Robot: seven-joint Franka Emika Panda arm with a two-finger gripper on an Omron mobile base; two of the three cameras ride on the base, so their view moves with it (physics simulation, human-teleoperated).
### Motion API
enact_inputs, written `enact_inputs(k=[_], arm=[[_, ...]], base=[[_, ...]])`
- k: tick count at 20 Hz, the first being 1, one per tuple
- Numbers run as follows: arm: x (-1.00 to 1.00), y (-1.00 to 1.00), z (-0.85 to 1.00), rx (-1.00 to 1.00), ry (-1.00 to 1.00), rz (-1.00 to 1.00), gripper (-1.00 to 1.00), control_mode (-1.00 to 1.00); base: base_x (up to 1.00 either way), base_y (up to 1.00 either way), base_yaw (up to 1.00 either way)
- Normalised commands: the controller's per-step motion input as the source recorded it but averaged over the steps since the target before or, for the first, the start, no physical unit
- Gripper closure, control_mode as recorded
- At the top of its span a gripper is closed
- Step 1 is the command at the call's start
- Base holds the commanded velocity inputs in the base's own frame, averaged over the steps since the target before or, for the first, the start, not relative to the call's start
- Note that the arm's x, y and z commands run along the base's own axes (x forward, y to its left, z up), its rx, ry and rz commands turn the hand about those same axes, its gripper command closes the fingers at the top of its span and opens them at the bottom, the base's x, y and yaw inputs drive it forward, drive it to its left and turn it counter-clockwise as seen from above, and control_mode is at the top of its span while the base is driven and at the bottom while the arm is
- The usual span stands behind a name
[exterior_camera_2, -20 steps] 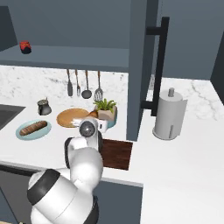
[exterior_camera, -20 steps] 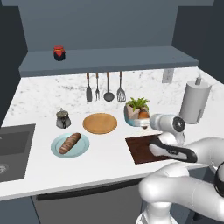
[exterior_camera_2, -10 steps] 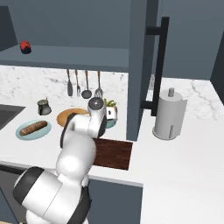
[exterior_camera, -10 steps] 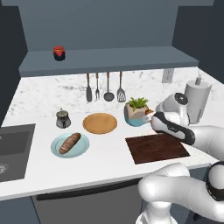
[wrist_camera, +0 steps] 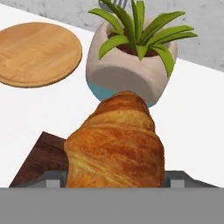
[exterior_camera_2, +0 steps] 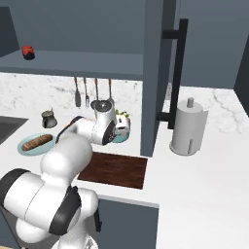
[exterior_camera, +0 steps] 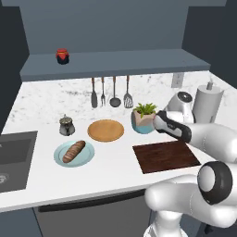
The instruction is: From the different types of pastries on the counter, select a croissant and place it on the cutting board. Then retrieve a jar of jam from the cabinet and place it alongside the croissant on the cutting board.
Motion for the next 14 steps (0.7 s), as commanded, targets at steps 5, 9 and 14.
enact_inputs(k=[5, 9, 14], arm=[[-0.57, 0.0, -0.95, -0.18, 0.22, 0.02, 1.0, -1.0], [-0.21, 0.0, -0.52, -0.08, 0.1, 0.01, 1.0, -1.0], [-0.07, 0.0, -0.11, 0.02, 0.0, 0.0, 1.0, -1.0]], base=[[0.0, 0.0, 0.0], [0.0, 0.0, 0.0], [0.0, 0.0, 0.0]])
